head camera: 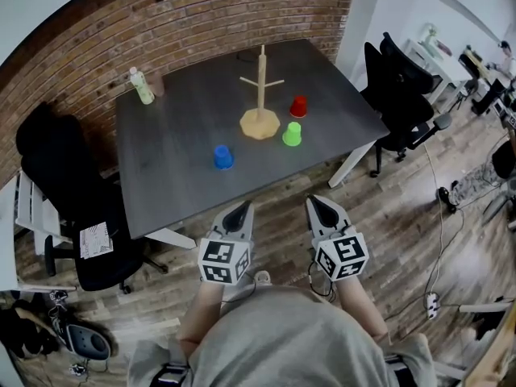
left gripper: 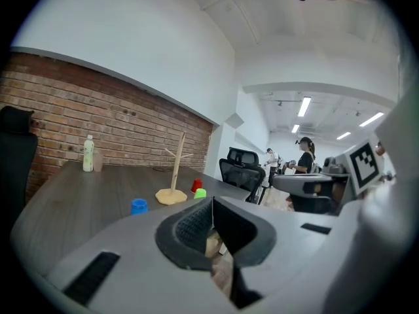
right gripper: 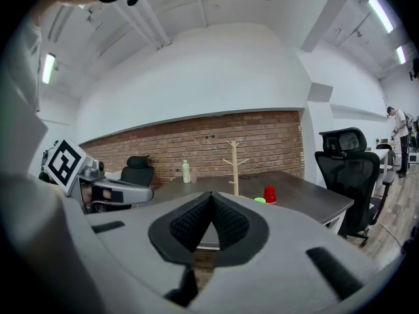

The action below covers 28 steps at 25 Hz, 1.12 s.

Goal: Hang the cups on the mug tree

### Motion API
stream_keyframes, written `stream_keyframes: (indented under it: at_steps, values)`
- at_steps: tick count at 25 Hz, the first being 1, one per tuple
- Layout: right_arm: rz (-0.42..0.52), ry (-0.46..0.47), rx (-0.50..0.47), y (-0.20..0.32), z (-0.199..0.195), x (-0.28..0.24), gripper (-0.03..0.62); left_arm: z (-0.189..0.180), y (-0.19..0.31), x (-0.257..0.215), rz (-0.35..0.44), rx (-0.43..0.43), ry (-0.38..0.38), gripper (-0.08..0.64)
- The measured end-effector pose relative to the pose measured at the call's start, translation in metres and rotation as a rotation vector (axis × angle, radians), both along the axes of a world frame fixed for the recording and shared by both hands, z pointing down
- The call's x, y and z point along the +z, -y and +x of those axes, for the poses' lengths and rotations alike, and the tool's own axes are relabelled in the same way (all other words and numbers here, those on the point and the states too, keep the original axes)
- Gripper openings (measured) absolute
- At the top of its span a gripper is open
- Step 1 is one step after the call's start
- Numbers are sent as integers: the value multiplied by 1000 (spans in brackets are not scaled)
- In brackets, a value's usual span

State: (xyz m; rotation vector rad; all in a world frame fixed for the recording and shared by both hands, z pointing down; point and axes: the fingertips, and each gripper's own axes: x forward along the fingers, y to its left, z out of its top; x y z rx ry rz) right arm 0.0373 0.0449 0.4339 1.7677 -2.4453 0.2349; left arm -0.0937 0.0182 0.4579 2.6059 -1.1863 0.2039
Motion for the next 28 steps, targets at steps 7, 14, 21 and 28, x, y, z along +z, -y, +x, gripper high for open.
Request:
stream_keyframes:
  at_steps: [7,14,21,28]
  values:
    - [-6,-11,9,41,-2,7,-5,-8,38,8,-7,-7,-1,9]
    - [-22,-27,31,67,-2,17,-5,-8,56,18,-31,8,1,9]
    - [-46,-57,38,94,6,30,-5,-5,68,27,-55,1,1,9]
    - [-73,-95,53,136,28,49,-3,6,100,33,-53,-1,23,9]
